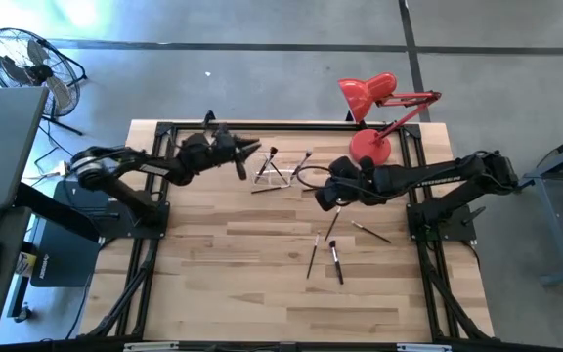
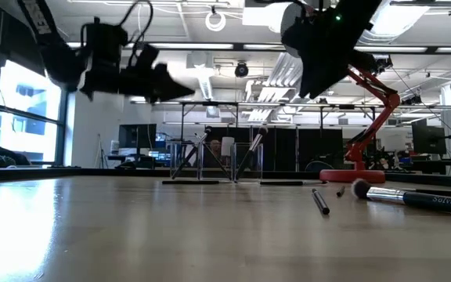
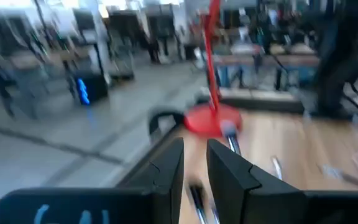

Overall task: Put items in baskets/containers
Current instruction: Put the white eyeshadow brush into the transparent organizer

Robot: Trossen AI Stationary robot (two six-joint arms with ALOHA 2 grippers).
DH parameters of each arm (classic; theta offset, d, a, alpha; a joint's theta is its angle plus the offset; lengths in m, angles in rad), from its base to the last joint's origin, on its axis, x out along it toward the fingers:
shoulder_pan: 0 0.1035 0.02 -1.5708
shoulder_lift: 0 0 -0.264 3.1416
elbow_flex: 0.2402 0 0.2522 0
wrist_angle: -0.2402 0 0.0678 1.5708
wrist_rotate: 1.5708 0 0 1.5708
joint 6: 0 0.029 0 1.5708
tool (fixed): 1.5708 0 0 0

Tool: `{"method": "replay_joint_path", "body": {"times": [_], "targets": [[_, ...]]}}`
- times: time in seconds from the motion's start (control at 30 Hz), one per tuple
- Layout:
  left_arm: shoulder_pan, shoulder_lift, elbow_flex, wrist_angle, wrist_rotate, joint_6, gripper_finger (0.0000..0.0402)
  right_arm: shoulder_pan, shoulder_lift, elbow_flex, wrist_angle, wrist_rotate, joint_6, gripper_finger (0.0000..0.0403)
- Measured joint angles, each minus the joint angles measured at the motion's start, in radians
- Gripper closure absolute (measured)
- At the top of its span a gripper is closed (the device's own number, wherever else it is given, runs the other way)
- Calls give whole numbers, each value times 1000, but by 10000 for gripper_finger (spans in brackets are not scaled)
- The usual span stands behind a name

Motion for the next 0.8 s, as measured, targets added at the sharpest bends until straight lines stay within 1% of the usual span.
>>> {"method": "replay_joint_path", "body": {"times": [0.07,0.17,0.27,0.37,0.43,0.5,0.57,0.67,0.73,0.8], "targets": [[0,-62,40,-67,-2,16,332,0,0,0,-39,-33,16,277],[-11,-129,122,-285,-17,16,332,0,0,0,-92,-45,19,277],[-55,-165,238,-559,-121,19,332,1,0,0,-129,-47,-27,278],[-130,-167,366,-853,-236,19,335,0,0,0,-150,-45,-53,284],[-191,-164,447,-1021,-275,14,343,0,0,0,-172,-40,-63,290],[-265,-151,508,-1096,-311,-13,357,0,-1,0,-203,-46,-102,299],[-335,-122,548,-1113,-357,-59,373,0,-1,0,-246,-66,-131,314],[-427,-93,588,-1125,-422,-134,396,0,-1,0,-317,-101,-165,353],[-478,-78,619,-1107,-462,-201,398,5,-1,-1,-354,-116,-193,386],[-520,-55,637,-1127,-503,-287,397,14,-12,-18,-349,-119,-235,396]]}}
